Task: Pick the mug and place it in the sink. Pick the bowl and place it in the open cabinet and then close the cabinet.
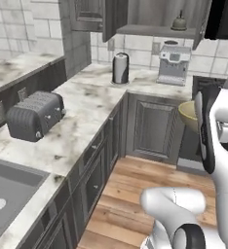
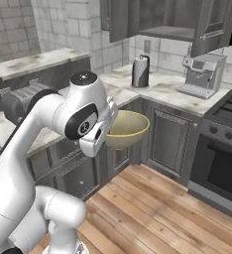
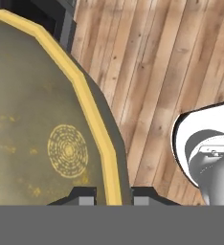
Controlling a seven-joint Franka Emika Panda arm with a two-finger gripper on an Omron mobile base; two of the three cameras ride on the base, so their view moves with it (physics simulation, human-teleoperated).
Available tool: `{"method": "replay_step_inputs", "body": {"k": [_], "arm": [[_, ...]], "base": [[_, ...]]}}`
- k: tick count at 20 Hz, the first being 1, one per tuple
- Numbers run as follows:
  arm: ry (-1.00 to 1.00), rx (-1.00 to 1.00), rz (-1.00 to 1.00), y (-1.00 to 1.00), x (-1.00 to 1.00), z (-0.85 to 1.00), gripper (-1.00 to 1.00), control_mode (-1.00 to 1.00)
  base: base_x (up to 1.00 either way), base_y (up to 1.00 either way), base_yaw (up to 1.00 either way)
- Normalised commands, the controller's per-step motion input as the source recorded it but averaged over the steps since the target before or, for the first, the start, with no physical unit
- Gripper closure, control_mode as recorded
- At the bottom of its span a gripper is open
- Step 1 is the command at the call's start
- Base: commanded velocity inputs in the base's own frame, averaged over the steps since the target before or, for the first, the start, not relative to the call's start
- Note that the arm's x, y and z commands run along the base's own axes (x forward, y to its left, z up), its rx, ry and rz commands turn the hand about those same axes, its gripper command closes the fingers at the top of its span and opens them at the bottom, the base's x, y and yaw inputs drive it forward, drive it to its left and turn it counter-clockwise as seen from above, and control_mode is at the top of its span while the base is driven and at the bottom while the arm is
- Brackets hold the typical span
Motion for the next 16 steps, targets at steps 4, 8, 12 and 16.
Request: {"method": "replay_step_inputs", "body": {"k": [4, 8, 12, 16], "arm": [[0.00, 0.00, 0.00, 0.00, 0.00, 0.00, 1.00, 1.00], [0.00, 0.00, 0.00, 0.00, 0.00, 0.00, 1.00, 1.00], [0.00, 0.00, 0.00, 0.00, 0.00, 0.00, 1.00, 1.00], [0.00, 0.00, 0.00, 0.00, 0.00, 0.00, 1.00, 1.00]], "base": [[0.76, -0.12, -0.06], [0.56, -0.12, -0.04], [0.28, 0.33, -0.13], [0.16, 0.14, -0.19]]}}
